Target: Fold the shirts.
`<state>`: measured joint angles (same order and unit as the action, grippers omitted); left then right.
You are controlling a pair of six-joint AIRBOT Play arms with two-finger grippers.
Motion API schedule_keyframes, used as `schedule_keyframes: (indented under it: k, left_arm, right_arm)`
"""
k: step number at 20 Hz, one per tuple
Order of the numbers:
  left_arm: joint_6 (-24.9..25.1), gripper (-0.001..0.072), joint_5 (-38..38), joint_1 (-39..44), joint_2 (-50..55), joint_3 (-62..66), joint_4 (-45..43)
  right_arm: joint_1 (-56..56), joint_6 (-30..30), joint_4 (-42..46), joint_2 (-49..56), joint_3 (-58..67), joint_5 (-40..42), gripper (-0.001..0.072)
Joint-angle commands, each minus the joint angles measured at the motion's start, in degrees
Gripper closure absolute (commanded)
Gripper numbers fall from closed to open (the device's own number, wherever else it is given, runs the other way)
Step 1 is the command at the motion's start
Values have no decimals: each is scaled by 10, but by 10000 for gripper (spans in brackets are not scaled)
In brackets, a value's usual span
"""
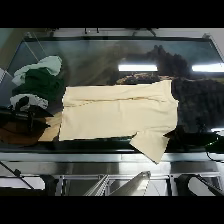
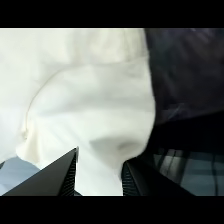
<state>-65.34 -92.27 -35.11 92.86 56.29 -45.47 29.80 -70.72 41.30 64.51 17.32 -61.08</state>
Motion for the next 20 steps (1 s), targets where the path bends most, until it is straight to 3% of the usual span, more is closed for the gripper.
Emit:
schedule_keyframes:
  k: [1, 8, 10, 11, 14, 15, 16, 17, 18, 20]
  left_arm:
    - [22, 0, 41, -6, -14, -66, 0]
    - [23, 14, 137, 45, -3, -122, -1]
    - [23, 227, 130, 78, 13, -120, 3]
    - [23, 267, 128, 98, 19, -115, 6]
    - [23, 286, 129, 160, 31, -90, 6]
    - [23, 422, 126, 180, 34, -82, 6]
    - [24, 681, 114, 199, 37, -72, 3]
    - [32, 688, 98, 212, 36, -62, -3]
    - [31, 689, 77, 218, 35, -46, -15]
    - [5, 691, 36, 212, 35, -7, -42]
  right_arm:
    - [0, 83, -83, 34, -19, 73, 347]
    - [0, 123, -106, 76, -19, 70, 351]
    - [0, 123, -106, 76, -19, 70, 351]
    - [0, 123, -106, 76, -19, 71, 351]
    - [0, 123, -105, 76, -19, 70, 351]
    - [0, 125, -106, 76, -19, 67, 351]
    - [0, 125, -106, 76, -19, 58, 354]
    - [1, 125, -105, 75, -17, 39, 392]
    - [1, 137, -103, 75, -10, 12, 648]
    - [2, 150, -93, 75, 14, -35, 689]
